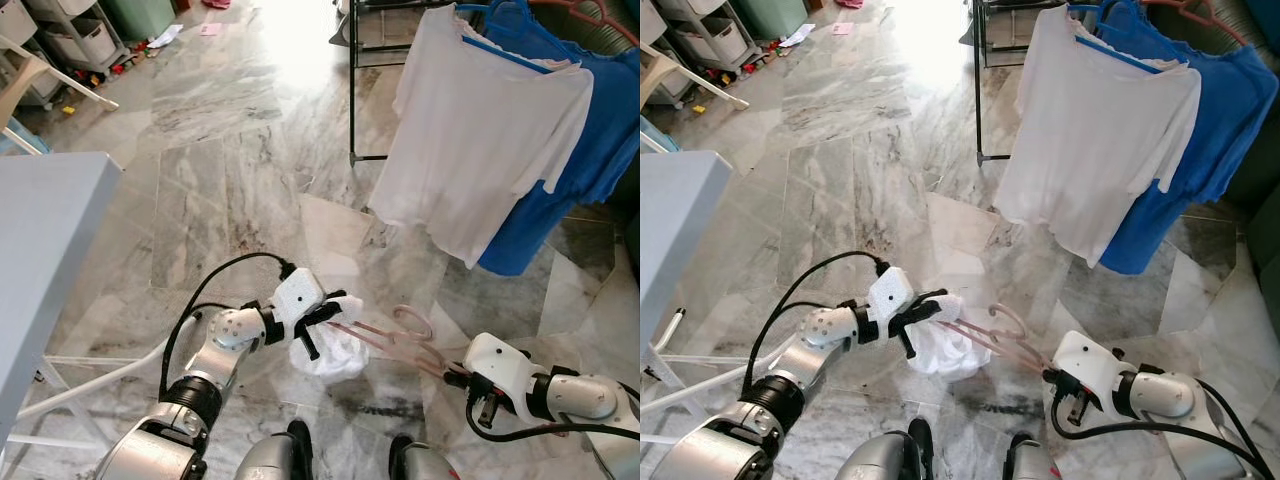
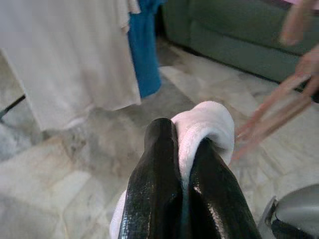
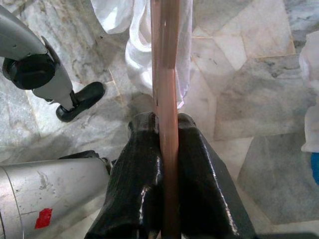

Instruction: Hang hanger

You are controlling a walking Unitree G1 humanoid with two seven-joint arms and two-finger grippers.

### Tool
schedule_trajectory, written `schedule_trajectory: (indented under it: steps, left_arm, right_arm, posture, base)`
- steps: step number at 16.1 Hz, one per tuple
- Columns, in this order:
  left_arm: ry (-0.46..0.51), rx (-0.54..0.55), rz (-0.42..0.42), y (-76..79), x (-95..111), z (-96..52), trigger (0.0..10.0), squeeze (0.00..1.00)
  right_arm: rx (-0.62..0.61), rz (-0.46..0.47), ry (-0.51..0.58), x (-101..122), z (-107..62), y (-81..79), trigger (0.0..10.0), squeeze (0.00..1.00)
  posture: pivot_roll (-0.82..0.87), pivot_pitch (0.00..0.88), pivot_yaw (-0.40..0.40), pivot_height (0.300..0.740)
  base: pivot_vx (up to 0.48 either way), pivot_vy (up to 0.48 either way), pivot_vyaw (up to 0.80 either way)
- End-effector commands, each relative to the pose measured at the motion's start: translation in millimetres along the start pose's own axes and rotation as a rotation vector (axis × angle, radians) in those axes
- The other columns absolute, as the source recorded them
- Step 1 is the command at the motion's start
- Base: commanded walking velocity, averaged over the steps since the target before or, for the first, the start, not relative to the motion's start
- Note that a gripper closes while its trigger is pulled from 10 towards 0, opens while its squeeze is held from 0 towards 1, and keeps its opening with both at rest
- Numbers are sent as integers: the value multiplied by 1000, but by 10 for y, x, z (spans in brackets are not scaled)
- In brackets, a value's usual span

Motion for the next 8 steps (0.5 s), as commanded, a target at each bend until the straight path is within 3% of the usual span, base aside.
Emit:
schedule_trajectory:
  steps: [1,5,8]
  left_arm:
    - [20,-28,25,3,83,-20,10000,0]
    - [87,-79,19,41,291,-7,10000,0]
    - [129,-73,36,-6,451,-28,10000,0]
  right_arm:
    - [17,-2,15,15,40,-57,10000,0]
    - [-45,7,36,50,196,11,10000,0]
    - [-76,3,-2,-59,269,14,10000,0]
  posture:
    - [-80,240,149,740]
    - [-81,243,153,740]
    - [-69,246,155,740]
  base:
    - [0,0,0]
    - [0,0,0]
    - [0,0,0]
Point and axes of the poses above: a point about 5 cm out from each wrist's last joint towards the gripper, its own z axis pointing out of the wrist towards the gripper, its own x axis along the axis of the wrist's last joint, y = z × x, the point moved 6 cm from there along z, pointing out of the wrist towards the gripper, and after that the axes turned 14 degrees about -z, right-handed, at the moved point
